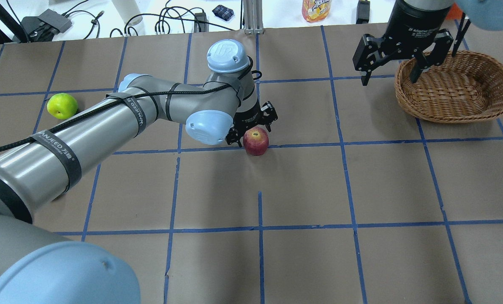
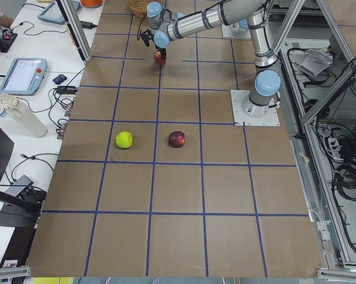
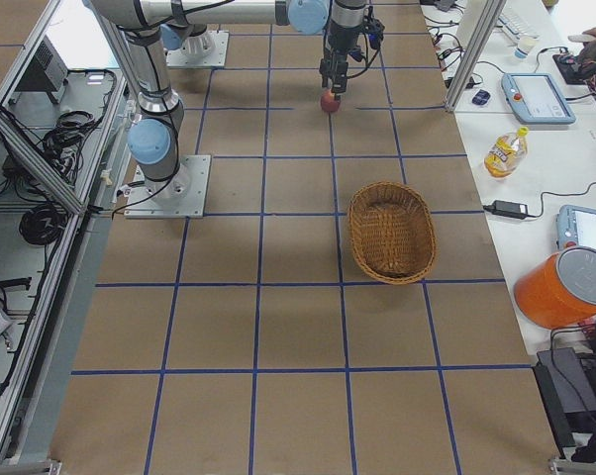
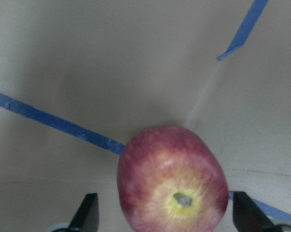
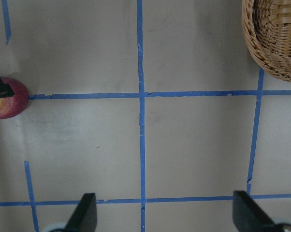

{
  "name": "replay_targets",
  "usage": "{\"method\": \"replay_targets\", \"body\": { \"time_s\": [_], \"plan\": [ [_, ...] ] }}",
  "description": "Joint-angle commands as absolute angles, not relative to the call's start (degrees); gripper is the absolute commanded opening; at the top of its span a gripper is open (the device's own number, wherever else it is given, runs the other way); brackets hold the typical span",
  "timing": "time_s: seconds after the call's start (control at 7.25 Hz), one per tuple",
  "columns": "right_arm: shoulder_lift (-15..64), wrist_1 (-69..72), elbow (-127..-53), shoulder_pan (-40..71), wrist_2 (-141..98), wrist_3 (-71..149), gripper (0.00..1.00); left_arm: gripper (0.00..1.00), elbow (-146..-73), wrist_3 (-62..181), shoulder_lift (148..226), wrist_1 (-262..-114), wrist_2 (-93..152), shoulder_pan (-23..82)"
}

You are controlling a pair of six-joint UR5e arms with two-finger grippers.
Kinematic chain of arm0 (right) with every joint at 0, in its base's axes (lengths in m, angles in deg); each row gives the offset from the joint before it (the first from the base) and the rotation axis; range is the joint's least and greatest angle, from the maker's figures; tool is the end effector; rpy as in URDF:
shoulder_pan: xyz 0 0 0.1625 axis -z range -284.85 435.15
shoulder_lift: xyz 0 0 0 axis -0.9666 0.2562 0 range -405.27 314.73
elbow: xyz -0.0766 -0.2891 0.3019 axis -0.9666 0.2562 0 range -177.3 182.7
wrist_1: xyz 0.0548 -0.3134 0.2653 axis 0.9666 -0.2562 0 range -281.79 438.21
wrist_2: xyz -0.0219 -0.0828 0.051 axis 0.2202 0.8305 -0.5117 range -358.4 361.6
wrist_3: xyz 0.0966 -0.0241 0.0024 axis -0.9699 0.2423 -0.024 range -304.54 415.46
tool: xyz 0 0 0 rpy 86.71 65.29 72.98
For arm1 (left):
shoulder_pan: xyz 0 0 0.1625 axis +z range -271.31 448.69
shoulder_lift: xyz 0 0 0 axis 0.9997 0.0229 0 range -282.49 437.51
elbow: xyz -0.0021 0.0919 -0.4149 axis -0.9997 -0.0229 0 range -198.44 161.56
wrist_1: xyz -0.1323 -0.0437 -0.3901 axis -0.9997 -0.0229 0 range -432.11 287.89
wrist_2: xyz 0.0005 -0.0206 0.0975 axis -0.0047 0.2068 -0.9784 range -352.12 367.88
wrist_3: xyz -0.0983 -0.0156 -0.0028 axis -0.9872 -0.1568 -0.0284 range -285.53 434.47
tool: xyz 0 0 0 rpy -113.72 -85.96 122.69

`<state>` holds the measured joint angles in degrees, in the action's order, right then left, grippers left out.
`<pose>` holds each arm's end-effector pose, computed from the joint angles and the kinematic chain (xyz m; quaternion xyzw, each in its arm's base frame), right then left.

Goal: Put all apples into basket
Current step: 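Carry the red-yellow apple toward the table center and release it, then grasp the red-yellow apple with right gripper while left reaches for dark red apple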

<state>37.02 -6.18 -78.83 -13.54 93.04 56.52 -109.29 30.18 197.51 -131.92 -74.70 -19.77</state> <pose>0.1185 -0.5429 0.4811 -0.0016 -0.9990 -0.0426 0.0117 -0.3437 -0.5682 0.2295 0.2234 -0.9726 -0.0386 0.0523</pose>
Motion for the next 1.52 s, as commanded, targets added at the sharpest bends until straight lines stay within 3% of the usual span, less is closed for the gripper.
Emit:
{"method": "replay_targets", "body": {
  "time_s": [0.0, 0.14, 0.28, 0.69, 1.1, 1.38],
  "plan": [
    [35.4, -6.8, -79.0, -14.1, 92.7, 56.4, 1.0, 1.0, -99.8, 38.4, 195.6, -147.0, -74.7, -16.9],
    [34.3, -10.3, -79.3, -14.1, 91.1, 56.2, 1.0, 0.93, -94.6, 48.3, 194.4, -154.8, -75.0, -14.9],
    [33.8, -10.8, -79.8, -14.7, 91.0, 53.9, 1.0, 0.93, -93.4, 55.5, 192.5, -159.5, -75.4, -12.7],
    [28.4, -21.6, -82.5, -26.4, 90.9, 36.9, 1.0, 0.93, -96.6, 76.4, 185.3, -169.5, -86.4, -3.6],
    [23.4, -28.7, -84.0, -32.6, 90.9, 30.6, 1.0, 0.94, -102.6, 87.3, 179.9, -169.3, -93.1, 2.7],
    [19.3, -32.8, -84.0, -35.1, 90.7, 30.7, 1.0, 0.95, -104.0, 94.7, 178.1, -169.2, -93.7, 12.2]
  ]
}}
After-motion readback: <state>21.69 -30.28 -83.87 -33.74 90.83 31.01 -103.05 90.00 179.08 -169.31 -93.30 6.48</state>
